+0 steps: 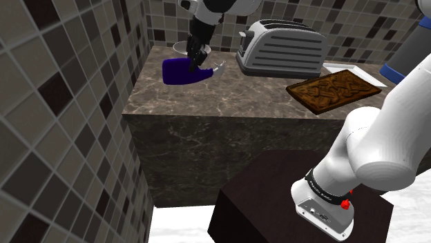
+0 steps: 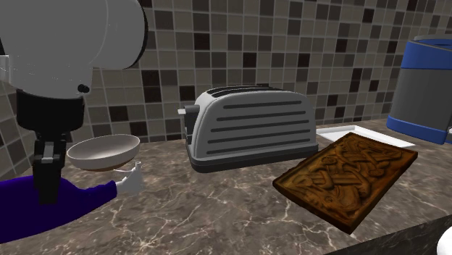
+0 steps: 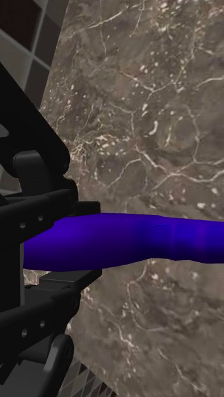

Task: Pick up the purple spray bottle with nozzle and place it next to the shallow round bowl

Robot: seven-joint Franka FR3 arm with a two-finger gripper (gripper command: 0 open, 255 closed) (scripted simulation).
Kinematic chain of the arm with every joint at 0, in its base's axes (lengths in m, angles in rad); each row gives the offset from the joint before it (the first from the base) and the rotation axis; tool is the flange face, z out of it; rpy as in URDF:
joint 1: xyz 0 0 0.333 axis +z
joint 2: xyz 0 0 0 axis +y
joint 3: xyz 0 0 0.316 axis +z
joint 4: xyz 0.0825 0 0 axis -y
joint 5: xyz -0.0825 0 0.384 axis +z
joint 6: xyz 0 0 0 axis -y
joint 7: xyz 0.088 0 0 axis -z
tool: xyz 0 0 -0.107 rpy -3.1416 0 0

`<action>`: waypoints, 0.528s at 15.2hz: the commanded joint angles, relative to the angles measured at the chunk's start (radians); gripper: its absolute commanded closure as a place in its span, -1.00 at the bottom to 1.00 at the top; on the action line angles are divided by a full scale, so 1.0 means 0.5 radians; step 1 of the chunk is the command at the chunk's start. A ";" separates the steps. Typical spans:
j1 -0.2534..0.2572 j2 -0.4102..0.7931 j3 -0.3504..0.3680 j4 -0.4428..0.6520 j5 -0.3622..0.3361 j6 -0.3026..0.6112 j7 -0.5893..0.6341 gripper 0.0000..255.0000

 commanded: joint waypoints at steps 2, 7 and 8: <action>0.000 0.017 0.000 -0.054 0.013 0.070 -0.017 1.00; 0.000 0.017 0.000 -0.054 0.013 0.070 -0.017 1.00; 0.000 0.017 0.000 -0.054 0.013 0.070 -0.017 1.00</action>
